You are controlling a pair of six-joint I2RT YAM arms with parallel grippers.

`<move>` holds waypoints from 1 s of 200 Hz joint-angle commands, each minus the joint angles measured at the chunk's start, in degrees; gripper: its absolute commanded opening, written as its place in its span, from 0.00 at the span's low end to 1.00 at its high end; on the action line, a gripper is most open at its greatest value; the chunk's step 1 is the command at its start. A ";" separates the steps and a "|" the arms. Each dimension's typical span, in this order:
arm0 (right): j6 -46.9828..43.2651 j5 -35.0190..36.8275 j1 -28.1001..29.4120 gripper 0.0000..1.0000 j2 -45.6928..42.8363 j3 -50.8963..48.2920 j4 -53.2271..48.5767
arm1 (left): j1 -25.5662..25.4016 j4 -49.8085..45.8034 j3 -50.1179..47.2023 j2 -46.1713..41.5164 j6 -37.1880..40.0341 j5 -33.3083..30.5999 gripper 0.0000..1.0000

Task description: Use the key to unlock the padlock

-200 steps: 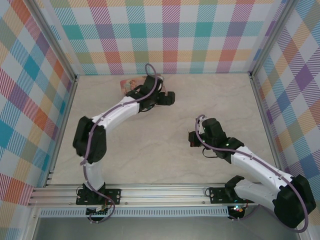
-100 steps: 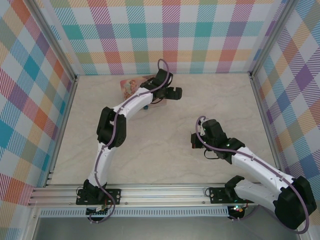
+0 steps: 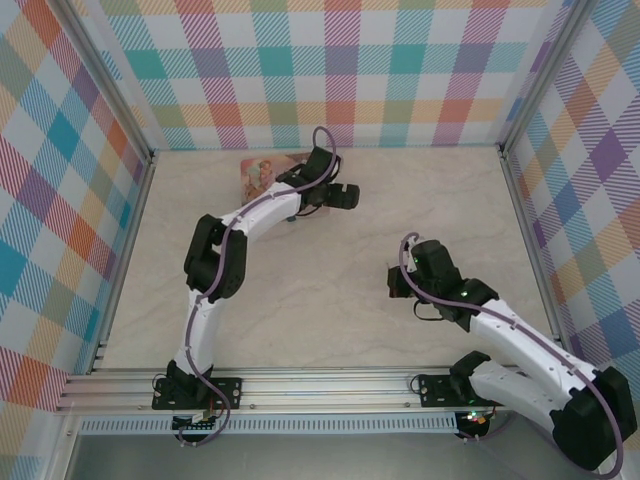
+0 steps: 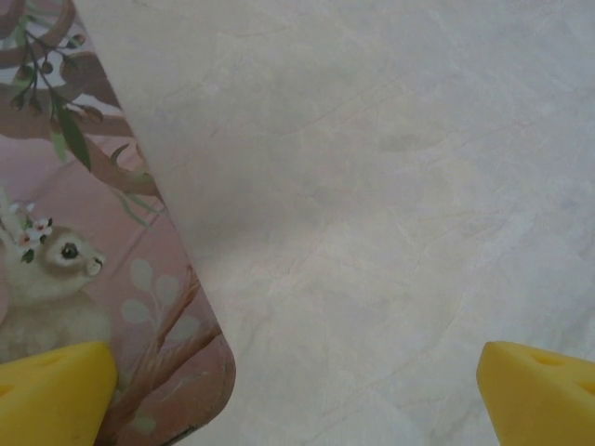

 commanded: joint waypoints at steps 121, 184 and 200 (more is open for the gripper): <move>0.64 -10.46 -16.18 0.02 -5.95 4.11 -10.14 | -14.81 2.26 -28.96 -18.72 -5.95 -2.32 1.00; -0.46 -9.91 -19.65 0.01 -5.55 5.68 -14.24 | -24.14 2.16 -33.88 -23.06 -11.80 -4.51 1.00; -0.76 -9.21 -20.09 0.01 -5.18 5.99 -14.99 | -25.70 2.81 -34.15 -23.43 -12.93 -3.28 1.00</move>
